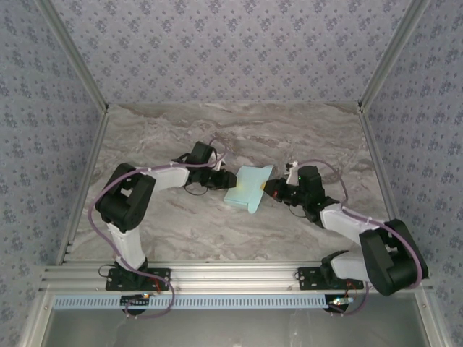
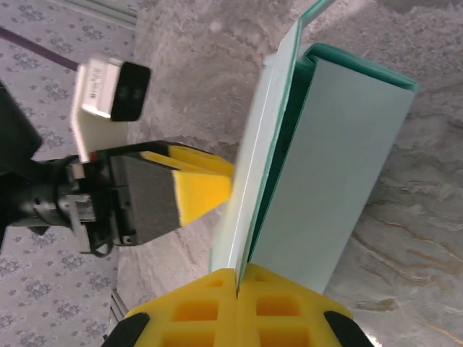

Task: Fold the paper box

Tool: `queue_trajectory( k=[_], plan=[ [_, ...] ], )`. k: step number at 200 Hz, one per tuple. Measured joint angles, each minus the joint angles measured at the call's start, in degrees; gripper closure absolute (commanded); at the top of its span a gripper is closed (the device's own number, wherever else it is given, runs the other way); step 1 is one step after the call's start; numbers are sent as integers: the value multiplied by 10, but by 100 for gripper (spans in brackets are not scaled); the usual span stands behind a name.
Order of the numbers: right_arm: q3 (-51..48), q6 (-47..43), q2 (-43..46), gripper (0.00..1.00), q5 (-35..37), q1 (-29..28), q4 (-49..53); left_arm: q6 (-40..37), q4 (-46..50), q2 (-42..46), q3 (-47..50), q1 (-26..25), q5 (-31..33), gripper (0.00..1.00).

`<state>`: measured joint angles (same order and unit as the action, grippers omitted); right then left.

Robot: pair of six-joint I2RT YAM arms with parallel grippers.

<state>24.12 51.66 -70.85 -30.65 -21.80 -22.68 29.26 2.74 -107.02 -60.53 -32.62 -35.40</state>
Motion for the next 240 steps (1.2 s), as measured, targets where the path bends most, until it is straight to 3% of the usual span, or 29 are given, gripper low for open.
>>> queue_trajectory(
  k=[104, 166, 204, 240],
  plan=[
    [80, 30, 26, 89, 132, -70, 122, 15, -15, -46, -29, -18, -10, 53],
    [129, 65, 0, 91, 240, -124, 189, 12, 6, -40, -37, -27, 37, 39],
    [142, 84, -16, 91, 280, -141, 196, -6, 6, 80, 54, -18, 146, 29],
    [150, 92, -24, 91, 294, -148, 200, -57, -50, 263, 169, -33, 181, 14]
  ],
)
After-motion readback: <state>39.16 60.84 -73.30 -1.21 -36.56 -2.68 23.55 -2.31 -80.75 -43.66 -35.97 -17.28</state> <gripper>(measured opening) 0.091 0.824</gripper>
